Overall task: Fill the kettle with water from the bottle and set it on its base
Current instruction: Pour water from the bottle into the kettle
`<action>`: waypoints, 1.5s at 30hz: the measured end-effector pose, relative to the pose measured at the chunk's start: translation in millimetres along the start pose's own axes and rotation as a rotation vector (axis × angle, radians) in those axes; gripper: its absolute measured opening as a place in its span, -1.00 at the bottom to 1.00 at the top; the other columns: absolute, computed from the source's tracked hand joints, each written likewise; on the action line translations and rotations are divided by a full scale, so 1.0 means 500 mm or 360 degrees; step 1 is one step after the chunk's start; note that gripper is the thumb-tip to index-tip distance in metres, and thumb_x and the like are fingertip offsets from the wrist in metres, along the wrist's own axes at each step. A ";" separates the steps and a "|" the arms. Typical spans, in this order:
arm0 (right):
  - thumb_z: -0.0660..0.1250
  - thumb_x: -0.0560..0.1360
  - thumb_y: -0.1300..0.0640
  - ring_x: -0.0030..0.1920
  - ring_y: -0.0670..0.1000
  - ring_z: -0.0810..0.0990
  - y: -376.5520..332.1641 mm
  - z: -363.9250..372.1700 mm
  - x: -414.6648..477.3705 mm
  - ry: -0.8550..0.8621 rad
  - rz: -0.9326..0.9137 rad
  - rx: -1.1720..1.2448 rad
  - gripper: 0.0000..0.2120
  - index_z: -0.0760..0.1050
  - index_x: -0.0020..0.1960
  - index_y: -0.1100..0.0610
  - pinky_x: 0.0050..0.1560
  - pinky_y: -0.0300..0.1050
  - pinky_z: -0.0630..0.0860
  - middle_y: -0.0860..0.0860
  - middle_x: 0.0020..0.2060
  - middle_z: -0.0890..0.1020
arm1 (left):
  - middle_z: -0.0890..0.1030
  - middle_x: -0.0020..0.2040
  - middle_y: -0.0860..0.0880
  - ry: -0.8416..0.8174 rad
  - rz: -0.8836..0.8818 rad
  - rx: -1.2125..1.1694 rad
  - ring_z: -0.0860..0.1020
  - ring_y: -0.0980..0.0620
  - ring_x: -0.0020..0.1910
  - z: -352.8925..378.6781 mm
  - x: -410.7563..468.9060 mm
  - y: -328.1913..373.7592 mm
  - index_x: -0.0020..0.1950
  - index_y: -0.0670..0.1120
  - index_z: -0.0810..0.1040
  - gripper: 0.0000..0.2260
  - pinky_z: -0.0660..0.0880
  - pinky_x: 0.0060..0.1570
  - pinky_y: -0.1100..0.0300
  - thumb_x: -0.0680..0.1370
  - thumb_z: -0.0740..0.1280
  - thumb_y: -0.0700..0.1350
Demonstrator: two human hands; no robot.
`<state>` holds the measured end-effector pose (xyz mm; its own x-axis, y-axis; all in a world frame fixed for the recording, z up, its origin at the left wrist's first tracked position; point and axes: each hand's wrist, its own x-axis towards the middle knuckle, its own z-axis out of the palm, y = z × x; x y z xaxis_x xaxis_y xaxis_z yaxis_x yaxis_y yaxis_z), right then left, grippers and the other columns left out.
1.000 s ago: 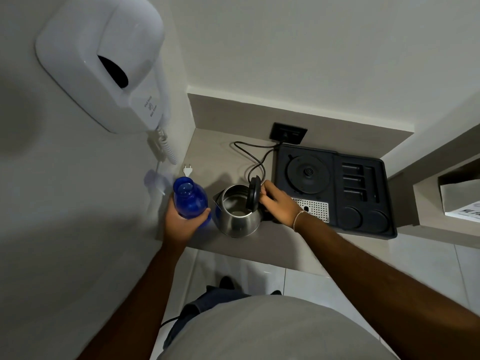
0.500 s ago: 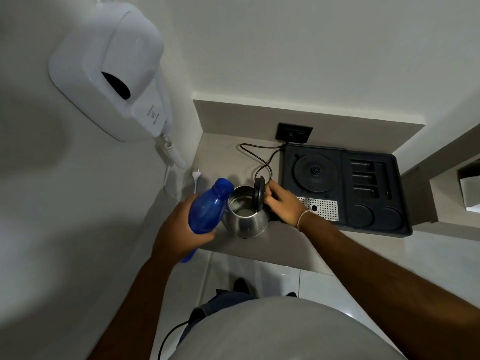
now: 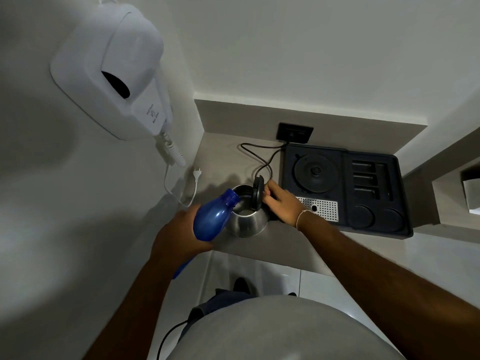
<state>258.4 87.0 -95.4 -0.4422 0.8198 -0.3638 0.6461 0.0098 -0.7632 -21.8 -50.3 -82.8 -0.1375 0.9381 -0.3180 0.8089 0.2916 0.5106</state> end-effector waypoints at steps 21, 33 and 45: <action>0.09 0.54 -0.36 -0.11 0.23 0.62 0.001 0.000 -0.001 -0.0004 -0.0008 -0.0032 -0.53 0.33 0.01 0.07 -0.01 0.17 0.56 0.08 -0.20 0.64 | 0.58 0.08 0.10 -0.0091 -0.0078 0.0369 0.63 0.01 -0.04 -0.036 -0.013 0.048 0.37 0.18 0.42 -0.23 0.58 -0.08 0.08 0.22 0.64 0.13; 0.12 0.59 -0.30 -0.21 0.09 0.54 0.011 0.003 0.005 0.0016 -0.0020 -0.0054 -0.64 0.30 -0.04 0.01 -0.01 0.14 0.55 0.02 -0.24 0.61 | 0.58 0.19 0.04 -0.0104 -0.0125 0.0372 0.64 -0.06 0.07 -0.037 -0.016 0.059 0.45 0.18 0.40 -0.18 0.60 0.05 0.02 0.26 0.65 0.11; 0.08 0.50 -0.40 -0.19 0.13 0.57 0.009 0.004 0.007 0.0036 -0.0004 -0.0038 -0.53 0.30 -0.04 0.03 -0.03 0.12 0.54 0.02 -0.26 0.60 | 0.44 0.06 0.12 -0.0084 -0.0121 0.0463 0.52 0.02 -0.04 -0.043 -0.011 0.053 0.50 0.16 0.39 -0.14 0.45 -0.06 0.12 0.27 0.66 0.14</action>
<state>258.5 88.7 -101.1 -0.4299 0.8325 -0.3495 0.6598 0.0255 -0.7510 -12.0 -43.8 -50.1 -0.1800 0.9023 -0.3918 0.9282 0.2877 0.2361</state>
